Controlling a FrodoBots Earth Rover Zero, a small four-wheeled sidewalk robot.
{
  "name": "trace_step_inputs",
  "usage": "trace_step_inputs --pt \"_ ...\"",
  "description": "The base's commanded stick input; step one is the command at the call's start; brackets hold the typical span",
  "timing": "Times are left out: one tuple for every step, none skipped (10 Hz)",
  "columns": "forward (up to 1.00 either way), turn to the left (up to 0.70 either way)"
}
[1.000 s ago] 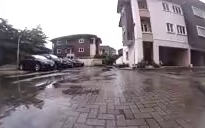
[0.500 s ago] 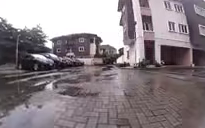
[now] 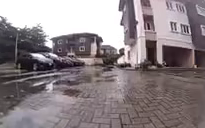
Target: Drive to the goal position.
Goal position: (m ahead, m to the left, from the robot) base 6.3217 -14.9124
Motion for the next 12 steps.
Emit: trace_step_inputs --pt "0.70 -0.35" --pt "0.70 -0.35" --pt "0.70 -0.35" --pt "0.70 -0.35" --pt "0.70 -0.35" --pt "0.70 -0.35" --pt "0.70 -0.35" --pt "0.70 -0.34" --pt "0.70 -0.23" --pt "0.70 -0.03" --pt "0.70 0.00" --pt "0.70 0.00"
